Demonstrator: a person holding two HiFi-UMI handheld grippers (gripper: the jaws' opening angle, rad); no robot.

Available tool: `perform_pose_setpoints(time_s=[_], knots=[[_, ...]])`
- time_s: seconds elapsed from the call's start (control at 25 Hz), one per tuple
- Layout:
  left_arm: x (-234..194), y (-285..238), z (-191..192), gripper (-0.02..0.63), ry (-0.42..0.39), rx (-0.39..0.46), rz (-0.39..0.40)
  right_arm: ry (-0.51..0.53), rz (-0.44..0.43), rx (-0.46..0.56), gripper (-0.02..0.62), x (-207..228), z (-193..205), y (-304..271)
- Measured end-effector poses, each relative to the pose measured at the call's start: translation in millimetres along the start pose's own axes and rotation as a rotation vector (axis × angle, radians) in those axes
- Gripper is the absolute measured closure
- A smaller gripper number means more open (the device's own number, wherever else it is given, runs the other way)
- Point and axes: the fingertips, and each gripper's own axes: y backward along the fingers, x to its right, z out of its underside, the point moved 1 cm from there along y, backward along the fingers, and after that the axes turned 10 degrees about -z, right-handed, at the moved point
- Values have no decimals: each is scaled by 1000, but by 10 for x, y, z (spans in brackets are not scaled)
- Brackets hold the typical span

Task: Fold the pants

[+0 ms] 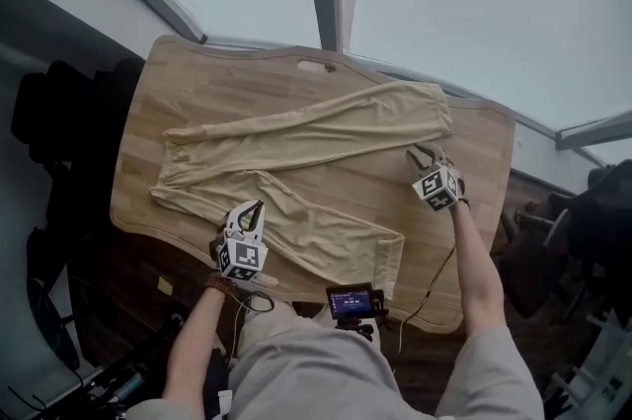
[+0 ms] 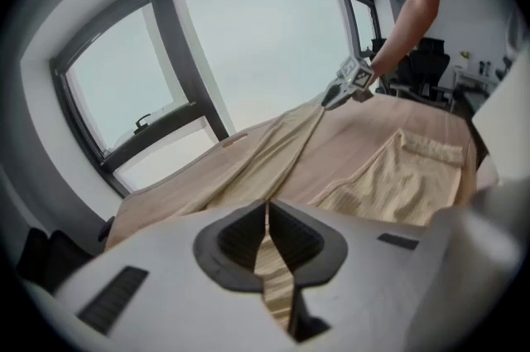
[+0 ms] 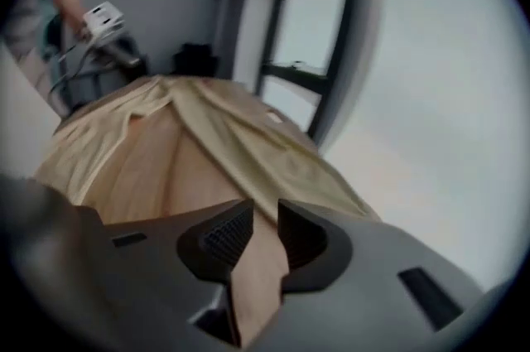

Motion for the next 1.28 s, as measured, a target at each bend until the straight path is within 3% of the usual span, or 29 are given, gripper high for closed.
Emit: perform_pose_setpoints(time_s=[0.04,0.12,0.24,0.4,0.48,0.56,0.64,0.72,0.76,0.88,0.96,1.04,1.12,1.28], knots=[[-120,-132,136,591,-39,-22,-2,140,-61,-42,492,-233,-45,-136],[-331,-381,414,591,-108,-69,4,269,-109,-109,476,-462,-91,-326],[-642,-647,744,589,-147,-115,8,272,-113,-160,454,-441,-182,-480],[-990,-811,990,554,-24,-112,36,226,-197,-242,433,-401,-164,-611],[-1069,-873,1073,531,44,-107,92,188,-259,-293,489,-458,-103,-576],[-1030,-914,1255,529,68,-158,185,183,-300,-357,571,-548,-27,-519],[-856,-872,1512,529,90,-250,326,154,-344,-394,588,-710,49,-445],[-696,-716,1679,531,83,-272,412,122,-392,-399,585,-929,80,-336],[-718,-633,1681,535,67,-233,394,137,-384,-379,583,-989,18,-315],[-1160,-584,1496,543,80,-68,197,180,-248,-244,535,-843,-445,-522],[-1458,-704,1424,543,113,-33,82,92,-160,-177,529,-646,-696,-730],[-1667,-865,1496,543,132,-70,23,-46,-120,-171,531,-539,-774,-925],[-1757,-1008,1646,543,137,-146,32,-140,-132,-212,532,-580,-692,-1036],[-1636,-882,2091,571,104,-233,139,-198,-173,-260,568,-971,-480,-843]])
